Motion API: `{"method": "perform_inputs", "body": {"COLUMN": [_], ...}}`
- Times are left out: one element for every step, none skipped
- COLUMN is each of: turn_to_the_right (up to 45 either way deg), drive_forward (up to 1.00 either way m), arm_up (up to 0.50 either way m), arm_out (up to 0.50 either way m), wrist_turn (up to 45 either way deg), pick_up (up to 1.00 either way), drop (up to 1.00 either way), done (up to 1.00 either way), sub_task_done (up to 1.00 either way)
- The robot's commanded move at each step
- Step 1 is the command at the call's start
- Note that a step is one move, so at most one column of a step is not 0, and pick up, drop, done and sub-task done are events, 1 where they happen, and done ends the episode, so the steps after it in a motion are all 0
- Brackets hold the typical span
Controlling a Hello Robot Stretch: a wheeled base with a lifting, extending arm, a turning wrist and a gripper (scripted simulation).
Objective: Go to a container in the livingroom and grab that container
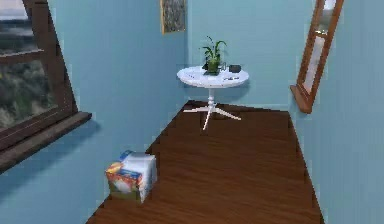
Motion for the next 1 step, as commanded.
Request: {"method": "perform_inputs", "body": {"turn_to_the_right": [0.0], "drive_forward": [0.55], "arm_up": [0.0], "arm_out": [0.0], "wrist_turn": [0.0], "pick_up": [0.0], "drop": [0.0], "done": [0.0], "sub_task_done": [0.0]}}
